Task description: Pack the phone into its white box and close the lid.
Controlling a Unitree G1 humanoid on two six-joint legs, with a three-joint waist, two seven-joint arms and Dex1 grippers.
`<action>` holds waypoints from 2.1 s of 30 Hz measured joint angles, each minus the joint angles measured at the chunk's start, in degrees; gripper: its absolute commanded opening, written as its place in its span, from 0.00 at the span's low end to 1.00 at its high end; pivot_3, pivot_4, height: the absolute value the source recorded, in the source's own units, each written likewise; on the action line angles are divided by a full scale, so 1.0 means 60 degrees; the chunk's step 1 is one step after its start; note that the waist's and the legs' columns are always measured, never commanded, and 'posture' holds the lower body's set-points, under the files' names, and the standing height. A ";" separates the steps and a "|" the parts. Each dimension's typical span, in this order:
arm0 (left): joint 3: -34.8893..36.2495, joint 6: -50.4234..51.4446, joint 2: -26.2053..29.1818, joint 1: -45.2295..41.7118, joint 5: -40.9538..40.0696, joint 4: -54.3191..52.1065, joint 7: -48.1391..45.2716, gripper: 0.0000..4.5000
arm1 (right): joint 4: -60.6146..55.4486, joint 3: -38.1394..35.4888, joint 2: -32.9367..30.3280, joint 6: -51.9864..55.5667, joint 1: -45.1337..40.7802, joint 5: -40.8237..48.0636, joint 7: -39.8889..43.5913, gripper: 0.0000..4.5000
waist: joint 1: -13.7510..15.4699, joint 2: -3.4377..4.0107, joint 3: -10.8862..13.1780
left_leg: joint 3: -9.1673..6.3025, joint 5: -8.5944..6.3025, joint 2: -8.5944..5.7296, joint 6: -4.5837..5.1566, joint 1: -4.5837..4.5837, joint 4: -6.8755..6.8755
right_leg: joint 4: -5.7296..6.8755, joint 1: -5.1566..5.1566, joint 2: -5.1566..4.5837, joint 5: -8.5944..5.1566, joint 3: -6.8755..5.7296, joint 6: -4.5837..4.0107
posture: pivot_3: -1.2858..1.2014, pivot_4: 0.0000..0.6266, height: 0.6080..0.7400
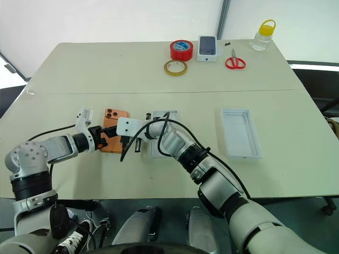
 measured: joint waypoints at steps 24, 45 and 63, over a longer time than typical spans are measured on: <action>0.0193 -0.0482 0.0077 0.0778 0.0077 0.0074 -0.0706 0.60 | -0.0044 -0.0001 0.0006 -0.0161 0.0097 -0.0073 -0.0026 0.00 | -0.0039 -0.0001 0.0000 | 0.0000 0.0000 0.0005 -0.0001 -0.0001 -0.0006 | -0.0001 -0.0006 0.0002 0.0000 0.0002 0.0000 | 0.52 0.24 1.00; -0.0608 -0.1726 0.0359 0.0997 0.0201 -0.0285 -0.1051 0.99 | -0.0504 -0.0004 -0.0233 0.0012 0.0356 -0.0080 -0.0006 0.00 | -0.0061 0.0008 -0.0005 | 0.0000 -0.0001 0.0009 0.0001 0.0010 -0.0015 | 0.0002 -0.0003 0.0006 0.0003 0.0003 -0.0006 | 0.52 0.24 1.00; 0.0531 -0.0617 0.0546 0.1255 -0.0860 0.0030 -0.0854 0.99 | -0.0483 -0.0048 -0.0207 0.0000 0.0355 -0.0067 -0.0008 0.00 | -0.0270 0.0006 -0.0006 | 0.0001 0.0003 0.0013 -0.0004 0.0010 -0.0038 | 0.0004 -0.0015 0.0009 0.0002 0.0009 -0.0006 | 0.52 0.24 1.00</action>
